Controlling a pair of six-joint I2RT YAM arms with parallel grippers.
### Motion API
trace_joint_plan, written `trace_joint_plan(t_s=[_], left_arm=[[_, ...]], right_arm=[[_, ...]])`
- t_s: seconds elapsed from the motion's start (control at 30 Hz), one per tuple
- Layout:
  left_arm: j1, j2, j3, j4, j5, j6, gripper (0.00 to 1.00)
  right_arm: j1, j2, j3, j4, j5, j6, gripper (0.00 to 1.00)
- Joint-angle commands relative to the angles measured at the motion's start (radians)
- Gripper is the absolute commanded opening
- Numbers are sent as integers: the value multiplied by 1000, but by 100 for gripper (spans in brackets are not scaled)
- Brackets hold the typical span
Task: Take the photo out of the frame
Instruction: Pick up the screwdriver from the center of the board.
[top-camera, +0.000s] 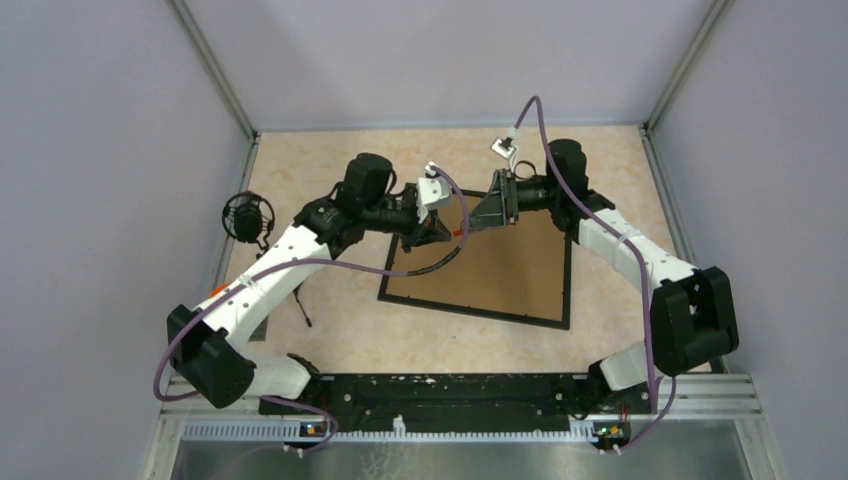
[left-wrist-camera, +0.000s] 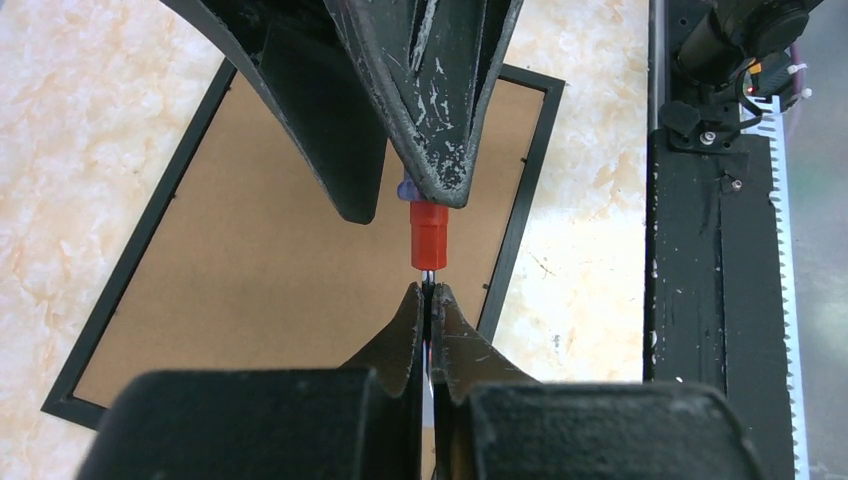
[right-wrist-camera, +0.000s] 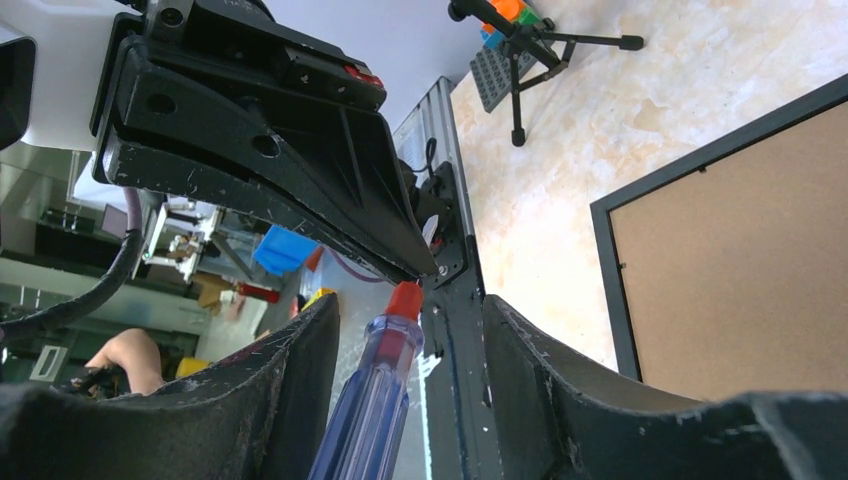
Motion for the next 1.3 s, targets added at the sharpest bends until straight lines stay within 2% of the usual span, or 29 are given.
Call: trace_joint_plan(t_s=[0.0, 0.13, 0.27, 0.53, 0.67, 0.8, 1.03, 1.27], left_arm=[[-7, 8, 53, 18, -8, 26, 0], [-7, 8, 52, 9, -14, 33, 0], [-4, 1, 48, -3, -32, 39, 0], [-5, -2, 36, -21, -25, 60, 0], [-6, 10, 47, -27, -13, 60, 0], [-10, 21, 62, -24, -30, 58, 0], [-30, 34, 72, -20, -42, 68, 0], [-42, 51, 91, -15, -53, 60, 0]], right_arm=[[6, -43, 18, 5, -9, -18, 47], [5, -44, 40, -80, -29, -100, 57], [-7, -45, 78, -248, -44, -199, 65], [-48, -70, 85, -274, -63, -211, 66], [-46, -69, 84, -252, -42, -188, 61], [-27, -52, 104, -317, -6, -205, 50], [-1, -47, 126, -362, 17, -214, 44], [23, -37, 124, -356, 30, -205, 34]])
